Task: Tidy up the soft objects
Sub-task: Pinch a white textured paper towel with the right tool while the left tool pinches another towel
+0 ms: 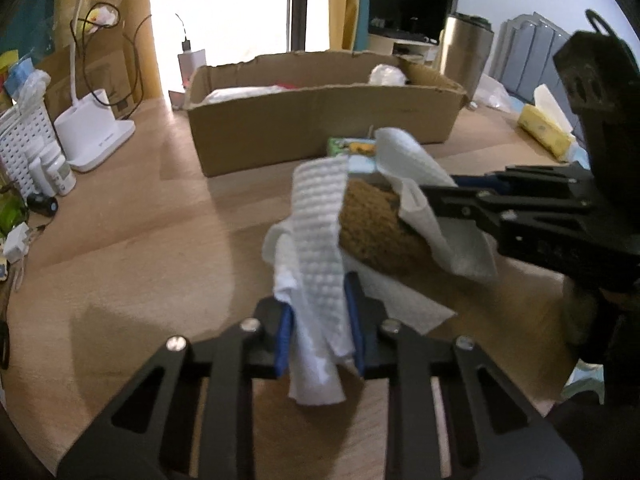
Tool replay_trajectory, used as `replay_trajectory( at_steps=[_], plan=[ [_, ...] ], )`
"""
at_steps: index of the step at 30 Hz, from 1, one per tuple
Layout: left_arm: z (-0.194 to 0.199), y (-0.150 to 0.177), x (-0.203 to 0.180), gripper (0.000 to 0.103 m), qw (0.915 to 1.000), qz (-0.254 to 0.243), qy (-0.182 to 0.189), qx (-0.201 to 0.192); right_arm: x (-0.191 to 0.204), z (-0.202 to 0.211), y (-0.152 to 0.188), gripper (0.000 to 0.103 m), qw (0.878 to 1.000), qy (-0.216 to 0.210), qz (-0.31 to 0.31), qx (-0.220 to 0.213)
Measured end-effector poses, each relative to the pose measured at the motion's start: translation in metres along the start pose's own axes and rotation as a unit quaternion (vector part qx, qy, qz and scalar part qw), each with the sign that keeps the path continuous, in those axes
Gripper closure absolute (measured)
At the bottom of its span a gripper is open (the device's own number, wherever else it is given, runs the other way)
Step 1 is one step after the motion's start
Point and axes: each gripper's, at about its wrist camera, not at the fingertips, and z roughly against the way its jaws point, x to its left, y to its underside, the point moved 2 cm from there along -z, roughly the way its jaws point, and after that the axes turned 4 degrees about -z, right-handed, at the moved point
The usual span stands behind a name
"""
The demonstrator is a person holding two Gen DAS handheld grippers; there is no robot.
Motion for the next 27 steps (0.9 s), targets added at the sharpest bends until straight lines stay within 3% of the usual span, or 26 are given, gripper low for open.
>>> replay_trajectory(
  at_steps=[11, 17, 27],
  plan=[
    [0.027, -0.003, 0.003, 0.080, 0.9987, 0.017, 0.017, -0.045, -0.005, 0.028, -0.007, 0.090, 0.999, 0.009, 0.003, -0.039],
    [0.040, -0.010, 0.010, 0.088, 0.9967, 0.035, 0.028, -0.068, -0.010, 0.041, -0.011, 0.090, 0.998, 0.017, 0.003, -0.056],
    [0.058, -0.025, 0.009, 0.089, 0.9947, 0.032, 0.024, -0.095, -0.014, 0.059, -0.022, 0.090, 0.996, 0.023, 0.014, -0.080]
  ],
)
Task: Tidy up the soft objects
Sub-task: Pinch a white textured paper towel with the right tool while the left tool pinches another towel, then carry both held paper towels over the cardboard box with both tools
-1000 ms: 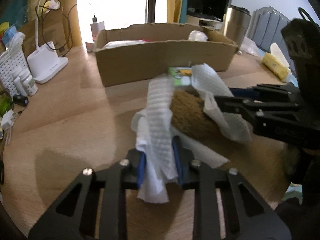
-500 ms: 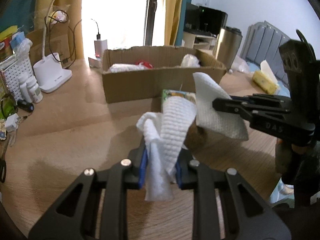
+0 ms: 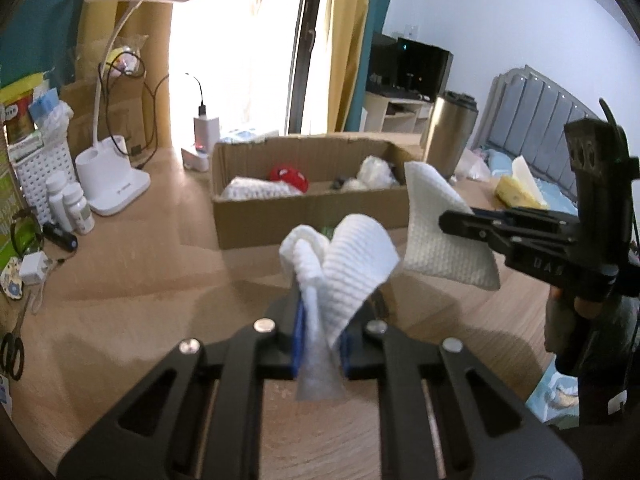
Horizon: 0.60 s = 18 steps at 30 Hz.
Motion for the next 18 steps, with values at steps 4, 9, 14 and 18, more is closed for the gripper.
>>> replay_trajectory(
  at_steps=[4, 9, 14, 18],
  plan=[
    [0.005, -0.009, 0.001, 0.089, 0.9999, 0.006, 0.002, -0.014, -0.003, 0.006, -0.007, 0.090, 1.000, 0.006, 0.009, -0.008],
    [0.009, -0.024, 0.004, 0.089, 0.9995, 0.009, 0.005, -0.030, -0.007, 0.011, -0.013, 0.090, 1.000, 0.008, 0.008, -0.021],
    [0.010, -0.037, 0.003, 0.089, 0.9990, 0.004, 0.005, -0.044, -0.010, 0.014, -0.018, 0.090, 1.000, 0.007, 0.010, -0.029],
    [0.008, -0.045, 0.005, 0.089, 0.9987, 0.011, 0.011, -0.048, -0.016, 0.017, -0.025, 0.090, 0.999, 0.009, 0.012, -0.041]
  ],
)
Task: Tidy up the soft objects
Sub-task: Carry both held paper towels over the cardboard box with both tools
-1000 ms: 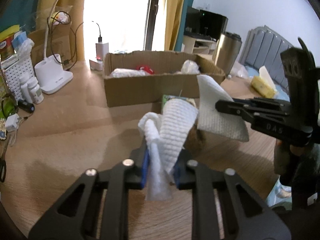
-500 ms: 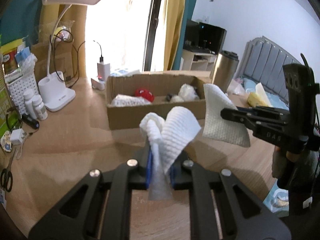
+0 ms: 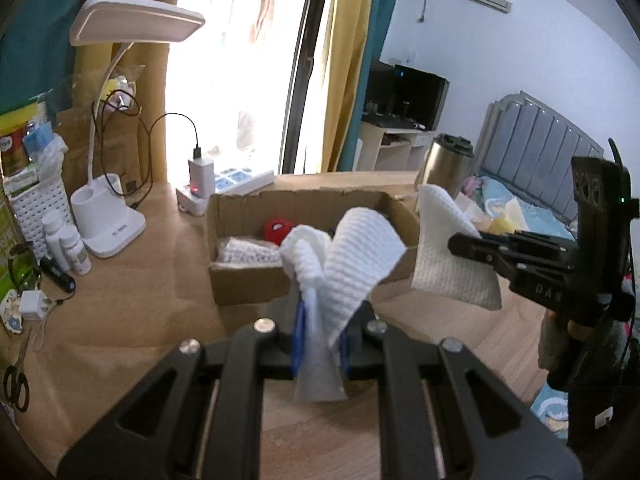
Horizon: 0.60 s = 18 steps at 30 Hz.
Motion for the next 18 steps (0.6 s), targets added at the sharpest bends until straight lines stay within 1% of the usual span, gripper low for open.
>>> replay_trajectory(
  at_steps=[10, 18],
  plan=[
    [-0.010, -0.023, 0.002, 0.089, 0.9999, 0.009, 0.001, -0.006, -0.021, -0.004, -0.012, 0.090, 1.000, -0.005, -0.008, -0.022],
    [-0.032, -0.036, -0.004, 0.089, 1.0000, 0.005, -0.005, -0.001, -0.043, -0.012, -0.012, 0.090, 0.999, -0.008, -0.025, -0.025]
  ],
)
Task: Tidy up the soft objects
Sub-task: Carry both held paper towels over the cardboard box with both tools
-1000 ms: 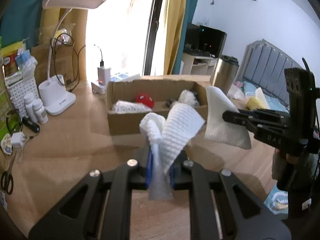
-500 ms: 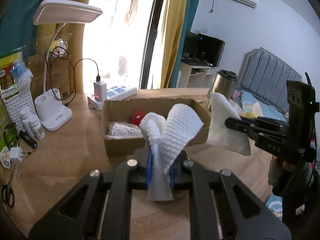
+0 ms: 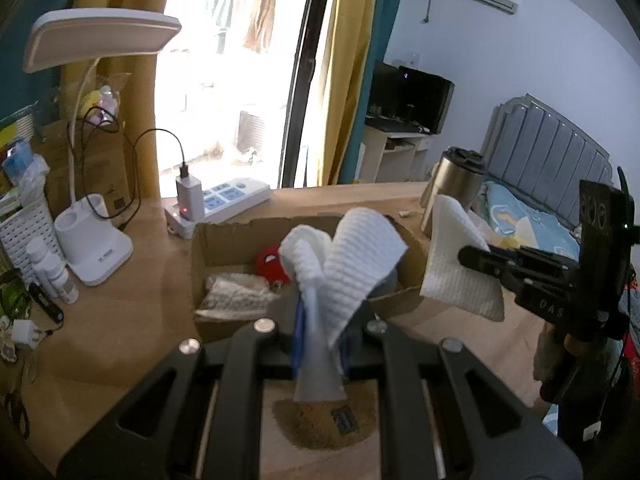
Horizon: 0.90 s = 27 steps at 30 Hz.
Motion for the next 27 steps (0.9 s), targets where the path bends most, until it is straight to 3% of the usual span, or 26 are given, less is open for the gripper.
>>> replay_trajectory(
  at_steps=[8, 20, 27],
  plan=[
    [-0.028, -0.012, -0.012, 0.089, 0.9997, -0.019, -0.002, 0.013, -0.023, 0.001, -0.001, 0.090, 0.999, 0.001, -0.025, -0.027],
    [-0.077, -0.033, -0.019, 0.088, 0.9989, -0.042, -0.009, 0.021, -0.043, -0.003, -0.003, 0.090, 0.999, -0.004, -0.040, -0.028],
    [-0.110, -0.031, -0.016, 0.087, 0.9975, -0.048, -0.016, 0.049, -0.056, -0.011, -0.003, 0.090, 0.998, 0.005, -0.052, -0.027]
  ],
)
